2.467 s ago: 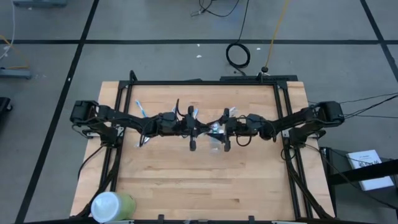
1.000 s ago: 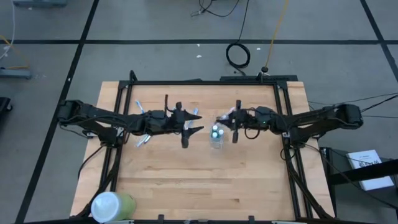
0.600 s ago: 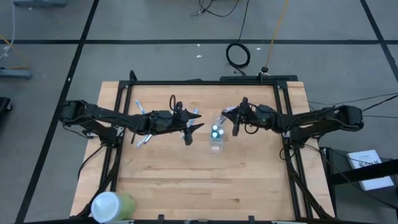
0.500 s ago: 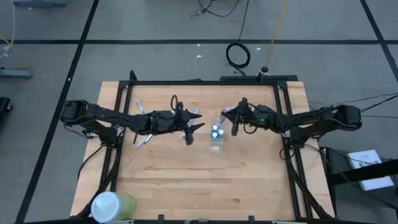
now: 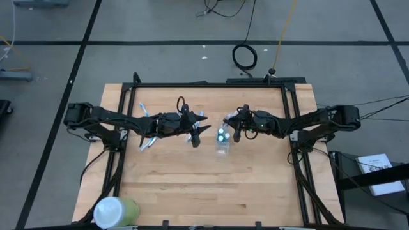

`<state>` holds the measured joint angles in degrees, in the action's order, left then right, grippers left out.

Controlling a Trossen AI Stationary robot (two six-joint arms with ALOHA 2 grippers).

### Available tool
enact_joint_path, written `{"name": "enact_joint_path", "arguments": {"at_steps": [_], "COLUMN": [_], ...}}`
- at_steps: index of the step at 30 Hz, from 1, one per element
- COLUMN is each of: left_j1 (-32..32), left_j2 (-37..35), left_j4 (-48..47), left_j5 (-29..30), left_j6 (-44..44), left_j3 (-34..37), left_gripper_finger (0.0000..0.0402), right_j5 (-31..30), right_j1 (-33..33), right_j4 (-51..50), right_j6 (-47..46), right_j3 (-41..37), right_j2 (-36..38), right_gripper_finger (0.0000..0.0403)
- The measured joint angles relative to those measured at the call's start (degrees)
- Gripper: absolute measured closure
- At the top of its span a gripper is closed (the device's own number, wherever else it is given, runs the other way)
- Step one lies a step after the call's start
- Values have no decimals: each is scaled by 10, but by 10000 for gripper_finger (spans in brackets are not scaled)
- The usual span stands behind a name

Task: Pick & Place toothbrushing station
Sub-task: Put the violet toothbrush into the transparent organizer

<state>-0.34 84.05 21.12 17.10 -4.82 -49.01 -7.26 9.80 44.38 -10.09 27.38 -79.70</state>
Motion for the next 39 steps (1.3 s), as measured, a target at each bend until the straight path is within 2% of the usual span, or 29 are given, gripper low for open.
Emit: {"name": "enact_joint_path", "arguments": {"at_steps": [20,31,39], "left_j1": [0,0,0], "left_j2": [0,0,0], "left_j4": [-1,-1,-2], "left_j5": [0,0,0], "left_j6": [0,-2,-3], "left_j3": [0,0,0], "left_gripper_finger": [220,220,220], "right_j5": [-2,-2,-1], "right_j1": [0,0,0], "right_j4": [-38,-45,-61], "right_j6": [18,23,39], "right_j3": [0,0,0], "right_j2": [0,0,7], "right_gripper_finger": [377,337,275]}}
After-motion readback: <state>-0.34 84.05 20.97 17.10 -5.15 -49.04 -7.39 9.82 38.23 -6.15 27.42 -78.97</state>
